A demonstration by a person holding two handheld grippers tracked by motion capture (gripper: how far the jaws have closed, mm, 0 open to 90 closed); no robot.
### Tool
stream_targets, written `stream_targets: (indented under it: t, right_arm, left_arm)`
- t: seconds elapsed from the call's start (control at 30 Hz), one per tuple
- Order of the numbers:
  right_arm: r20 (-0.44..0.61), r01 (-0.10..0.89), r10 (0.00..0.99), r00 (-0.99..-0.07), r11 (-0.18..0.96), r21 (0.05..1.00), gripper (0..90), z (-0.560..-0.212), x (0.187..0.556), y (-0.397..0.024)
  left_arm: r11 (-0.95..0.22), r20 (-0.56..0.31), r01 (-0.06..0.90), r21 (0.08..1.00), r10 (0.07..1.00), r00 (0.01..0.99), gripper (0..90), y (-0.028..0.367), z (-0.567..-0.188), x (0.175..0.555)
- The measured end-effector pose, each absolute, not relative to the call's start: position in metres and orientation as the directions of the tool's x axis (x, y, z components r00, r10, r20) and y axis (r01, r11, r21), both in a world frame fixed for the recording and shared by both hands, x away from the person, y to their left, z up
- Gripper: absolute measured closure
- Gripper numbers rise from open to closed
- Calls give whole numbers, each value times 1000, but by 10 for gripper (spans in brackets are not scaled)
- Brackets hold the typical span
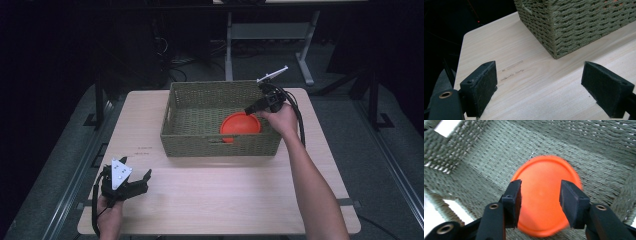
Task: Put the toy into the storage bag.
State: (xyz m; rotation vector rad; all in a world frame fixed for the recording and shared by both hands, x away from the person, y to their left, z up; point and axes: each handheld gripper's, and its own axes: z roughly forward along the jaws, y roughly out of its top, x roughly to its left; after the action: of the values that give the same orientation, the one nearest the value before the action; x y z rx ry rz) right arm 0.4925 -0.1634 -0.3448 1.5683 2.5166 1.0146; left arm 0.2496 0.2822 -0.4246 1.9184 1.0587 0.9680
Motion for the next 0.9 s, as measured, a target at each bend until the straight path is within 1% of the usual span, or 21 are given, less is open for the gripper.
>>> stream_targets:
  t: [0.1,0.23,0.3,0.37,0.53,0.63,0.9]
  right_arm:
    - [309,792,801,-513,303,530,477,-342,490,-163]
    - [336,783,780,-527,293,549,448,-337,486,-161]
    - [333,777,773,-540,306,550,420,-334,484,-158]
    - [336,767,761,-555,313,560,413,-332,483,-156]
    - [355,770,740,-571,331,545,364,-330,478,-154]
    - [357,764,735,-576,329,555,358,-329,474,-155]
    - [373,744,701,-609,341,574,303,-325,460,-161]
  left_arm:
    - [-398,261,342,851,887,382,128,282,-425,250]
    - [-394,259,338,855,888,380,128,281,-426,251]
    - [-388,255,337,858,891,376,128,282,-426,251]
    - [-385,254,335,860,892,373,128,283,-426,251]
    - [-397,262,339,853,887,380,128,282,-425,250]
    - [-397,262,339,853,887,381,128,281,-425,251]
    - [-394,259,338,855,889,379,128,281,-426,251]
